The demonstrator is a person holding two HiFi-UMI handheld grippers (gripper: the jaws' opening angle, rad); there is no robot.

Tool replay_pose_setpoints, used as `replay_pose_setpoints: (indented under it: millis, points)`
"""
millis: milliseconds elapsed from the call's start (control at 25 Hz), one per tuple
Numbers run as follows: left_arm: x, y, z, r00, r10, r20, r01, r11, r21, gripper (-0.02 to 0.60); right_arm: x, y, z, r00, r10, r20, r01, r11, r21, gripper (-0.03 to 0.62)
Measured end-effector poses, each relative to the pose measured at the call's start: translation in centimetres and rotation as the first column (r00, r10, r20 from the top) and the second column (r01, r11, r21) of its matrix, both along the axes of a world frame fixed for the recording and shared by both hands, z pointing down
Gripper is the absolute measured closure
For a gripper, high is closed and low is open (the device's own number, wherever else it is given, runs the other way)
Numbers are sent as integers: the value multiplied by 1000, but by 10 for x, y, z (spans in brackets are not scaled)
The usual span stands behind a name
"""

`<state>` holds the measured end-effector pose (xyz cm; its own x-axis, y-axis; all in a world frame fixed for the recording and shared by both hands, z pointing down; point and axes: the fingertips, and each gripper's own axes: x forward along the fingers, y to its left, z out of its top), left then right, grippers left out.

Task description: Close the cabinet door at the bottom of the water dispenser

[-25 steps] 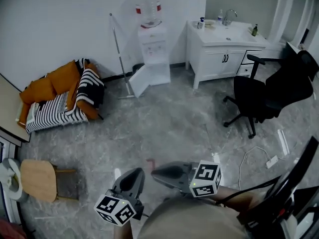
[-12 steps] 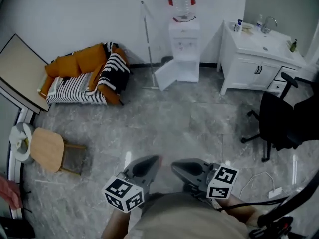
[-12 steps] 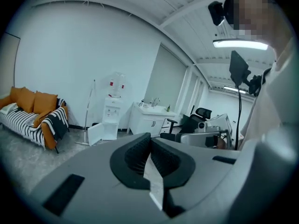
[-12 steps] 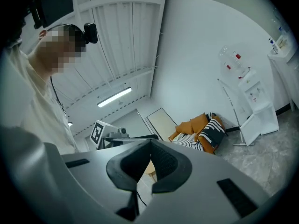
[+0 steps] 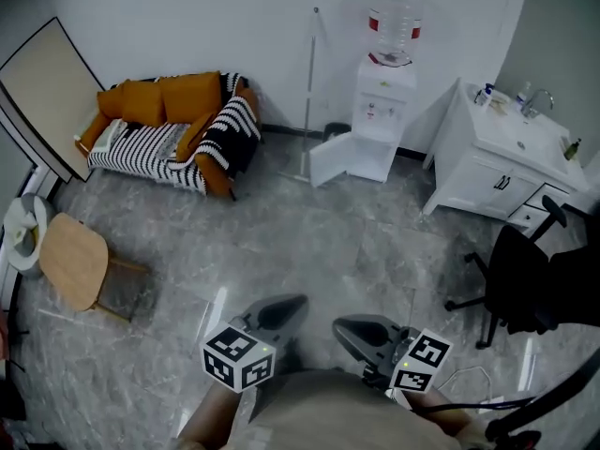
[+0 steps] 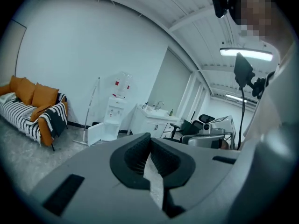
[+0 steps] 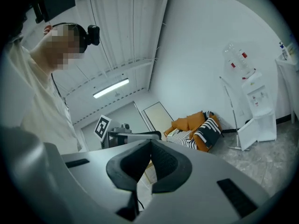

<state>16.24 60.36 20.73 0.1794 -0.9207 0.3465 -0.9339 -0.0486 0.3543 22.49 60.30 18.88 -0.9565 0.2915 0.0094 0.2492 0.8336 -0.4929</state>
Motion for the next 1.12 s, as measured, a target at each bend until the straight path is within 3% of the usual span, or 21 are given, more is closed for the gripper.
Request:
replay_pose_setpoints:
  millis: [120,280,560,720,840,1120]
  points:
    - [-39,-4,8,998,13,-55,-13,1000,6,588,-37,-4,-3,999,33,-16,-32,998,48,586]
    - [-90,-13,-2,996,71,-44,-69,997,44,588,-92,-2,-8,999,47,-25,-44,993,105,586]
    - [-186,-1,-10,1000,-3,-25,5,997,72,588,-178,6,-16,1000,-1,-11,3,978,210,586]
    - [-226,15,-16,994,-107,-29,109,991,84,588,-220,14,-21,991,-133,16,128,973,192,586]
    - [-245,28,-16,979,-203,-29,205,976,76,588,-243,26,-23,959,-278,44,265,945,191,586]
    - [-254,32,-20,893,-450,15,450,893,17,588,-259,10,-34,850,-521,77,503,846,180,586]
